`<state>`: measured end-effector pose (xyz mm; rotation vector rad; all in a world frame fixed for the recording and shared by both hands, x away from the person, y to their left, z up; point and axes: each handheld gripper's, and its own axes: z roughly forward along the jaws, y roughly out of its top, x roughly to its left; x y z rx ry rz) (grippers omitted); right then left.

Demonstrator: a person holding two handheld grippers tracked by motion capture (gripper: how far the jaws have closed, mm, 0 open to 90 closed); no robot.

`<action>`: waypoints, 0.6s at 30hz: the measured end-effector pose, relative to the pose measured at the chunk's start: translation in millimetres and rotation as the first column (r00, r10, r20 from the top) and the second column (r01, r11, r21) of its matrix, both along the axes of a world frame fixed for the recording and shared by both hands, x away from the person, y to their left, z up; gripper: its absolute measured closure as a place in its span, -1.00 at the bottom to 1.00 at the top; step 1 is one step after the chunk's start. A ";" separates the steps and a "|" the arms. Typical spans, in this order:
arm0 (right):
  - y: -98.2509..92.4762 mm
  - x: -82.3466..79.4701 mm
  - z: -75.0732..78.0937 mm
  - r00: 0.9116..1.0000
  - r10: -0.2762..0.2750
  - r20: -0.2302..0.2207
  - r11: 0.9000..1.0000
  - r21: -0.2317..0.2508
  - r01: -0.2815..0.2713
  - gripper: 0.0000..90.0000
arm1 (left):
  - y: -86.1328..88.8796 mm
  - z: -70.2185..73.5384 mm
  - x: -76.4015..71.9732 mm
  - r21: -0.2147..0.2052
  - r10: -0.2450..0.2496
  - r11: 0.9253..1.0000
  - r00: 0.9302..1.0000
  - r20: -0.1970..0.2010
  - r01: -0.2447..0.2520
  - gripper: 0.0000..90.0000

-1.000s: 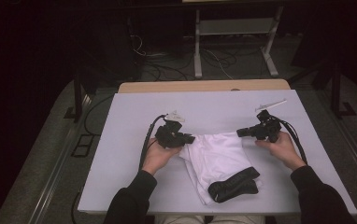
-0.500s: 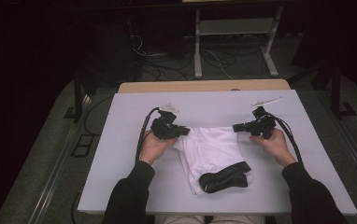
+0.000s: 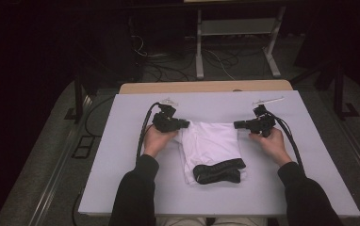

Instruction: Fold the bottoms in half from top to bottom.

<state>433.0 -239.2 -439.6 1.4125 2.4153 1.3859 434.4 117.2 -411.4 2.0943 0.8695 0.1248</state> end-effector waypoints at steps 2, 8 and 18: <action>0.3 2.3 -1.4 1.000 -0.007 0.001 1.000 0.002 0.007 0.93 | -0.1 -0.9 2.7 0.005 0.005 1.000 1.000 0.003 -0.005 0.85; 0.8 8.8 -3.3 0.999 -0.032 0.004 0.999 0.015 0.032 0.93 | 1.8 -7.1 13.2 -0.037 0.051 0.998 0.999 0.012 -0.050 0.85; 0.4 21.2 -3.9 0.997 -0.068 0.026 0.997 0.039 0.067 0.93 | 2.6 -14.9 32.4 -0.075 0.110 0.991 0.994 0.023 -0.108 0.85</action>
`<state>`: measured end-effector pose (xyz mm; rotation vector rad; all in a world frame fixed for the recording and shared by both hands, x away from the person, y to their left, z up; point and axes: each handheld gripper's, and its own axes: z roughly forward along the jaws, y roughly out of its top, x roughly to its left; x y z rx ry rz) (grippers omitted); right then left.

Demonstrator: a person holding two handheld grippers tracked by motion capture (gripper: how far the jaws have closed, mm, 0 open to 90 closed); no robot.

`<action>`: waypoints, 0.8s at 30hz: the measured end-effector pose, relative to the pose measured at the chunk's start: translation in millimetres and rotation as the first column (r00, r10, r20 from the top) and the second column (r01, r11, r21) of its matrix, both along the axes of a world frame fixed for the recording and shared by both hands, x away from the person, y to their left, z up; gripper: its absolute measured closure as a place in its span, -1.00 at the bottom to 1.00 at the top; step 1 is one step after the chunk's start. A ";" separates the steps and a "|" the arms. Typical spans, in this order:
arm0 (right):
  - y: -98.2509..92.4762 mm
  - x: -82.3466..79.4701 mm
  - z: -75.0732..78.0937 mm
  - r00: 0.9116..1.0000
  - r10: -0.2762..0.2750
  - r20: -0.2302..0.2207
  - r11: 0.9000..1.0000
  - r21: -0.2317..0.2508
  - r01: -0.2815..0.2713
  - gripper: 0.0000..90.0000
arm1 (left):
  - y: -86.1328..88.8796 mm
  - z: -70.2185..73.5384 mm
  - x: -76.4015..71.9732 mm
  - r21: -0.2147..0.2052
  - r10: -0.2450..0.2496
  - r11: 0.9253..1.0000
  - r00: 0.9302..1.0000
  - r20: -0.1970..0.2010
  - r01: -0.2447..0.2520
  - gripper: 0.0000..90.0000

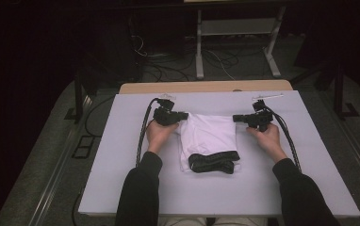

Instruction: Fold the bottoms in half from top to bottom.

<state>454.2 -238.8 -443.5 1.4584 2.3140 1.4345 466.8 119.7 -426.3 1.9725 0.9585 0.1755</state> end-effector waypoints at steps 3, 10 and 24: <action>0.0 2.3 -0.9 1.000 0.001 0.004 1.000 0.002 -0.001 0.92 | 0.8 -3.6 1.9 -0.011 0.006 1.000 1.000 -0.007 -0.006 0.83; 0.3 -3.4 -0.5 0.998 0.046 0.046 0.999 0.006 -0.047 0.48 | 2.7 -6.6 -6.8 -0.019 0.062 0.998 0.998 0.006 -0.062 0.31; 3.4 -23.0 20.6 0.984 0.160 0.078 0.987 -0.031 -0.158 -0.75 | 24.4 11.2 -23.1 -0.098 0.018 0.995 0.999 -0.034 -0.021 -0.96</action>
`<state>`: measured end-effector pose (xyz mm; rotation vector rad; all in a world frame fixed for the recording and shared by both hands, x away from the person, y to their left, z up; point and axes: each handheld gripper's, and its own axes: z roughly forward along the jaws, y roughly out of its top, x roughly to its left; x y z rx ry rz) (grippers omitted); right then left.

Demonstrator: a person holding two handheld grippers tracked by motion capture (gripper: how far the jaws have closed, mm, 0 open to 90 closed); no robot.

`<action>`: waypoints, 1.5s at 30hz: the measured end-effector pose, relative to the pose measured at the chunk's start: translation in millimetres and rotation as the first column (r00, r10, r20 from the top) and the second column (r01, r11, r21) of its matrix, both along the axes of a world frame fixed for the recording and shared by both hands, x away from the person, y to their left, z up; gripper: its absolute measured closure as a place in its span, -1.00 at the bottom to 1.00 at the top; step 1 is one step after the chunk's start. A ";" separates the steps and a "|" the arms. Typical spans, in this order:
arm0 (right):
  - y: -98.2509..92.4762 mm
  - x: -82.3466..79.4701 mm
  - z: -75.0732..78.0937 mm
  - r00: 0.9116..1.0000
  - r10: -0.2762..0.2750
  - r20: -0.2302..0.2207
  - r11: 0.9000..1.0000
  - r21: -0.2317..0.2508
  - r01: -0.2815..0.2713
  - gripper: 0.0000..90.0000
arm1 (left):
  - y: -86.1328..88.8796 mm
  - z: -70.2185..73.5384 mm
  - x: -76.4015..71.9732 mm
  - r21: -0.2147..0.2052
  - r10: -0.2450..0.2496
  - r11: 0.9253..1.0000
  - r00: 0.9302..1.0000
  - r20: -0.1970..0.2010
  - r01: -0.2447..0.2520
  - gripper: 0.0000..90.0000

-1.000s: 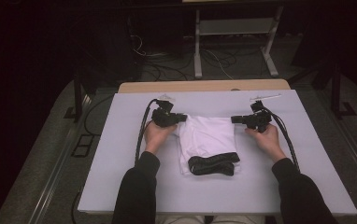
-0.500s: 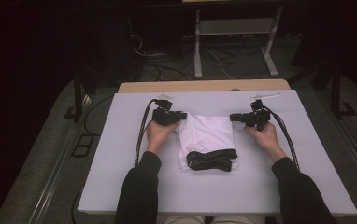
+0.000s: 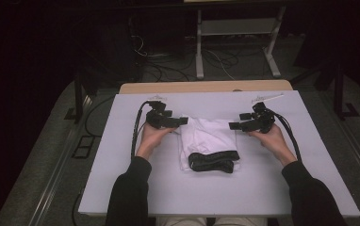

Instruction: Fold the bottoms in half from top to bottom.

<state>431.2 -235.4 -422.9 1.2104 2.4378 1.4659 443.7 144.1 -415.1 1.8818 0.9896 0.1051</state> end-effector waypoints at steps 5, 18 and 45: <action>-5.1 -9.3 8.5 1.000 -0.026 -0.007 1.000 -0.015 0.026 -1.00 | 5.1 2.1 -7.7 0.007 -0.010 1.000 1.000 0.008 0.010 -1.00; -22.0 -42.9 17.6 0.999 -0.049 0.014 0.999 -0.023 0.049 -1.00 | 23.4 12.3 -33.1 0.013 -0.005 1.000 0.999 0.048 0.004 -1.00; -30.0 -98.4 13.0 0.997 -0.044 0.059 0.999 -0.024 0.045 -1.00 | 59.4 18.4 -99.0 -0.014 -0.013 1.000 0.991 0.133 0.015 -1.00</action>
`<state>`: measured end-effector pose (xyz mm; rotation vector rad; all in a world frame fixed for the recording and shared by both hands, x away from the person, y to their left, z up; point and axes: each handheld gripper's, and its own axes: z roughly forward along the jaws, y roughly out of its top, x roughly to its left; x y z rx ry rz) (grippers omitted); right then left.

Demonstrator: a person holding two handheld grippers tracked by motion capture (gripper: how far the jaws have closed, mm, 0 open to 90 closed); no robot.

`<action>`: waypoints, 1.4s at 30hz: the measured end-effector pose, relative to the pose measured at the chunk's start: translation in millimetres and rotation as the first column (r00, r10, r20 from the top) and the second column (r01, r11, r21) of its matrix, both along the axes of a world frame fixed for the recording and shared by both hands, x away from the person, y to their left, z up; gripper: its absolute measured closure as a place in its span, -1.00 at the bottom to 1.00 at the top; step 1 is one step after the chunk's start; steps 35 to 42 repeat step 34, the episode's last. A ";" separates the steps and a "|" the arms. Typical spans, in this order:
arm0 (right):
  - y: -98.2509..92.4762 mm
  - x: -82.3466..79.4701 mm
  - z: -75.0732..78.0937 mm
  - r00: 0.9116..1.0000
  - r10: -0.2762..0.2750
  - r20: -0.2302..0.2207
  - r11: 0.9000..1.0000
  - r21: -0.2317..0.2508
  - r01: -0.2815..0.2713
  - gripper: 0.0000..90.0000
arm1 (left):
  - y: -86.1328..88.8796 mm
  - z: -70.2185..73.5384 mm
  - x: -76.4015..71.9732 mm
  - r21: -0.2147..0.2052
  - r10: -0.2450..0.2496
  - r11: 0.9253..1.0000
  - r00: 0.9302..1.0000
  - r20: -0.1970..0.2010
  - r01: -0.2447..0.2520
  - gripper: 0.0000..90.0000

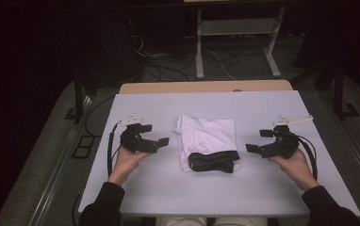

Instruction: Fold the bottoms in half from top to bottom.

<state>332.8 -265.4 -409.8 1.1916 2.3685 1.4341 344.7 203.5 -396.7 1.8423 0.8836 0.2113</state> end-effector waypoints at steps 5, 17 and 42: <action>-4.4 -13.7 -5.4 1.000 0.002 -0.002 1.000 -0.008 -0.002 -1.00 | 8.7 -5.8 -13.4 -0.021 0.015 1.000 1.000 0.019 -0.015 -1.00; -13.4 -39.1 -9.6 0.999 -0.012 0.036 1.000 -0.002 0.012 -1.00 | 20.3 -23.9 -46.3 -0.013 0.001 1.000 0.999 0.037 0.000 -1.00; -25.9 -63.1 -17.7 0.998 -0.035 0.042 0.999 -0.024 0.036 -1.00 | 25.1 -32.7 -59.4 0.003 -0.016 1.000 0.999 0.050 0.016 -1.00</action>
